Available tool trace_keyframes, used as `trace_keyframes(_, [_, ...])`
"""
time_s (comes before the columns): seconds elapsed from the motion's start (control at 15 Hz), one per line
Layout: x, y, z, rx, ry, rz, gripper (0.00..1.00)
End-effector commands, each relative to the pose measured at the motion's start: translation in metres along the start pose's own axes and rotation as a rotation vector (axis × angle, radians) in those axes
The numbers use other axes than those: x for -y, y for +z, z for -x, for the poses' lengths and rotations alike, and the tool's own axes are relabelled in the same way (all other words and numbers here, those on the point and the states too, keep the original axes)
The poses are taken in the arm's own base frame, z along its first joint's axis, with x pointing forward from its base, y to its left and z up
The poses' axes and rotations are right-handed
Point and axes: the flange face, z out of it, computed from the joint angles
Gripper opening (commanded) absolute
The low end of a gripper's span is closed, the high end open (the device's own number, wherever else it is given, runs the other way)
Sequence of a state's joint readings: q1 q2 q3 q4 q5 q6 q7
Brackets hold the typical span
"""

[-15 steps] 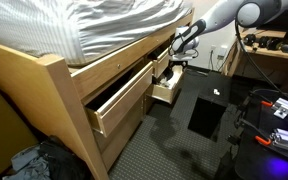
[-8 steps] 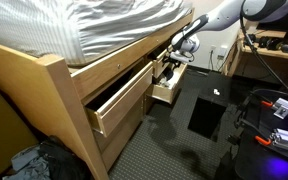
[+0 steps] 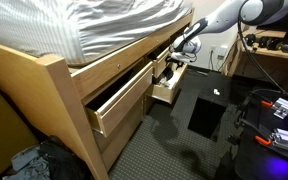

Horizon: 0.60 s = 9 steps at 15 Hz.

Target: Close the upper drawer of the cabinet to the right and open the upper drawer of the cabinet to the left

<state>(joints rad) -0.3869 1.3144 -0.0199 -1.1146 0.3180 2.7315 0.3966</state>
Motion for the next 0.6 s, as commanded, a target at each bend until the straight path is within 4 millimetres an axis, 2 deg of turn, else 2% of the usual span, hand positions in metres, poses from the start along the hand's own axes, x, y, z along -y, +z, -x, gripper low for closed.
trace_keyframes(0.0, [-0.027,0.001,-0.032,-0.043,0.195,0.012,1.0])
trace_keyframes(0.07, [-0.018,0.001,-0.016,-0.035,0.11,0.022,1.0])
trace_keyframes(0.27, [-0.031,-0.001,-0.031,-0.056,0.172,0.022,1.0])
trace_keyframes(0.4, [-0.028,0.001,-0.029,-0.055,0.163,-0.011,1.0])
trace_keyframes(0.53, [-0.016,0.002,-0.03,-0.1,0.097,-0.092,1.0])
